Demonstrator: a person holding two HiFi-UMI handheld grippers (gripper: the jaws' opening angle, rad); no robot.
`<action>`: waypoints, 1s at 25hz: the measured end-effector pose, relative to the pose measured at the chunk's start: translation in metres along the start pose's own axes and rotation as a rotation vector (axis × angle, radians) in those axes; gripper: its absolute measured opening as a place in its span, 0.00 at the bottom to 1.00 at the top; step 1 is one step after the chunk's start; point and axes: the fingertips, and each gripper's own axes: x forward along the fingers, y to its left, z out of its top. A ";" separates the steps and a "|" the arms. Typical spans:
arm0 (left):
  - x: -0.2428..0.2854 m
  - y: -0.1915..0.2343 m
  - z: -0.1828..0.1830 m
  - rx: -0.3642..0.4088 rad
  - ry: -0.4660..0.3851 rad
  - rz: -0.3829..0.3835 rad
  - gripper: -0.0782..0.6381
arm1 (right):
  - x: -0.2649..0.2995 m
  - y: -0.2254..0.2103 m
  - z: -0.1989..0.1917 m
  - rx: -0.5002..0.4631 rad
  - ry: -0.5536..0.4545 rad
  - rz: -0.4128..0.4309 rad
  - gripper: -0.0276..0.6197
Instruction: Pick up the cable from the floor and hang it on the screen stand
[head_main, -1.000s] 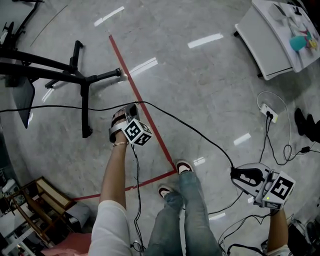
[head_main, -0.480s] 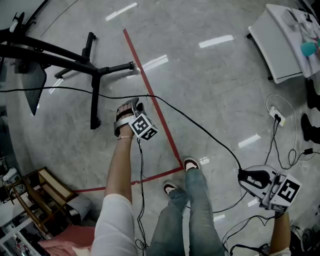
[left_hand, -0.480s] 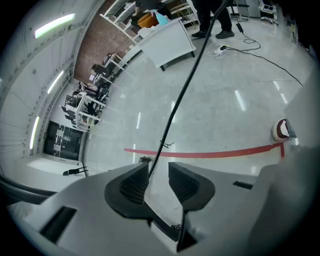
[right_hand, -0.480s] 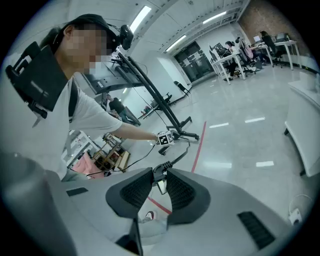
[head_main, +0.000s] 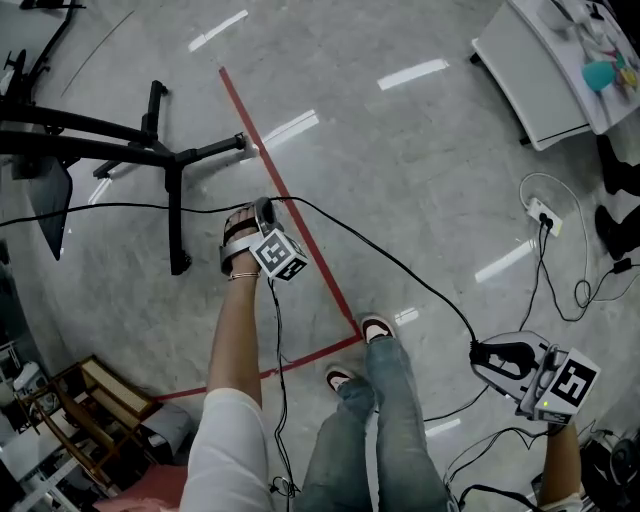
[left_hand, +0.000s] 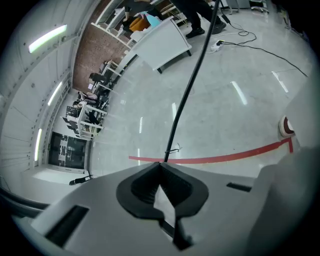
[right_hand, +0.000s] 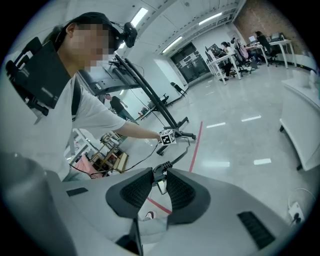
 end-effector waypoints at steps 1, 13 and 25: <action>-0.002 -0.001 0.000 0.002 -0.002 0.002 0.12 | 0.000 -0.002 0.000 0.001 -0.006 -0.003 0.20; -0.005 -0.021 -0.005 0.149 -0.027 -0.110 0.23 | -0.007 0.010 -0.004 -0.005 -0.024 0.010 0.20; -0.004 -0.036 -0.002 0.132 -0.006 -0.156 0.16 | -0.004 0.005 -0.010 0.001 -0.025 -0.006 0.20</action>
